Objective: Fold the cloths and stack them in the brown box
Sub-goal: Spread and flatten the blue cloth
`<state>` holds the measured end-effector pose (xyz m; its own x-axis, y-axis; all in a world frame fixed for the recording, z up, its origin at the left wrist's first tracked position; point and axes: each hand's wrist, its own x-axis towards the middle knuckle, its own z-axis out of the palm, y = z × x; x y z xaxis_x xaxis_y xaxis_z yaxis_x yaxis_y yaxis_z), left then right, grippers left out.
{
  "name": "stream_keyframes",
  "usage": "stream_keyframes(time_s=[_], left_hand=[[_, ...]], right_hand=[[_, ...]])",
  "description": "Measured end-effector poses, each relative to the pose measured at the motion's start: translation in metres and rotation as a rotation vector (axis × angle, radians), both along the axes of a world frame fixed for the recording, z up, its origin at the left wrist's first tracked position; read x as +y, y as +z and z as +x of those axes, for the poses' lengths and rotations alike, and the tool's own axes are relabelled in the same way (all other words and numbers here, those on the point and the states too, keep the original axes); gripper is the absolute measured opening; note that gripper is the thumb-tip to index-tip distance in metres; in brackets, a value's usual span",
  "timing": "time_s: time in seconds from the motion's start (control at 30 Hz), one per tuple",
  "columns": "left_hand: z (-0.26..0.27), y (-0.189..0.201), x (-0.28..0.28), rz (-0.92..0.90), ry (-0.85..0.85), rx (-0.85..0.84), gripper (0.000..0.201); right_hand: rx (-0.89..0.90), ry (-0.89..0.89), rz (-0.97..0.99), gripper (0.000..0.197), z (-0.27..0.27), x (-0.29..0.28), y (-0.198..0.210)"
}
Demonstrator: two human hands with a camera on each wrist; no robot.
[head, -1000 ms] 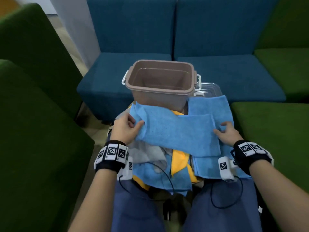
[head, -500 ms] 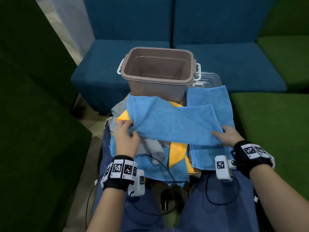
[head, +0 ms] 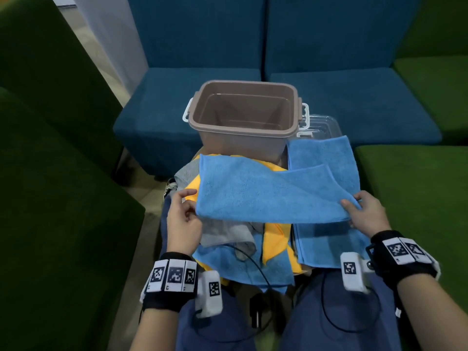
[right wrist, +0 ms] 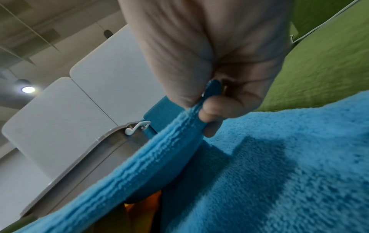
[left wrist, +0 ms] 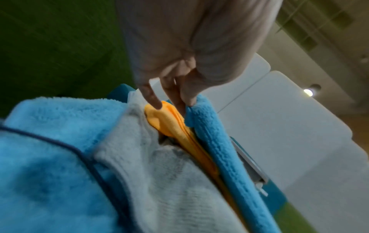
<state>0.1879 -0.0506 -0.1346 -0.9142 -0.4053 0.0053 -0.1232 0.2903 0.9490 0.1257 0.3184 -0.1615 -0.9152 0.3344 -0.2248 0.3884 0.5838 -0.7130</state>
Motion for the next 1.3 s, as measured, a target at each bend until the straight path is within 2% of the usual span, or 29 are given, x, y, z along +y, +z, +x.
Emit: stream_keyframes(time_s=[0.13,0.23,0.37,0.47,0.53,0.6,0.67,0.77,0.83,0.9,1.03,1.17,1.3], left_hand=[[-0.001,-0.002,-0.003,-0.158,-0.046,-0.042,0.056],[-0.005,-0.002,-0.002,-0.383,0.024,-0.068,0.050],[-0.013,0.008,0.002,-0.635,0.029,-0.205,0.039],[-0.021,0.018,0.003,-0.803,-0.084,-0.382,0.023],[-0.028,0.025,-0.001,-0.846,-0.041,-0.424,0.019],[-0.036,0.034,-0.004,-0.797,0.061,-0.338,0.022],[-0.049,0.043,-0.004,-0.659,0.146,-0.237,0.020],[-0.083,0.045,-0.004,-0.497,0.122,-0.280,0.025],[-0.104,0.041,-0.003,-0.479,0.002,-0.424,0.038],[-0.117,0.036,-0.003,-0.474,-0.073,-0.499,0.040],[-0.124,0.032,-0.004,-0.486,-0.001,-0.389,0.017],[-0.121,0.032,-0.003,-0.443,0.088,-0.272,0.019],[-0.117,0.022,-0.006,-0.432,0.117,-0.289,0.017]], right_hand=[[-0.072,-0.009,-0.026,0.016,-0.002,0.001,-0.005],[-0.074,0.014,-0.025,0.013,-0.004,0.003,-0.009],[-0.043,0.006,0.033,0.010,-0.004,0.010,-0.009],[-0.243,0.156,0.133,0.013,-0.003,0.013,-0.009],[-0.360,0.255,0.214,0.016,-0.002,0.011,-0.008],[-0.334,0.262,0.231,0.013,-0.006,0.009,-0.005],[-0.280,0.232,0.223,0.016,-0.013,0.004,-0.001],[-0.217,0.156,0.160,0.036,-0.029,-0.009,0.000],[-0.171,0.102,0.119,0.039,-0.037,-0.017,-0.002],[-0.120,0.057,0.090,0.034,-0.043,-0.024,-0.007],[0.017,0.041,0.045,0.022,-0.046,-0.032,-0.014],[0.159,-0.079,0.114,0.034,-0.044,-0.029,-0.013],[0.046,-0.049,0.167,0.029,-0.042,-0.015,-0.018]])
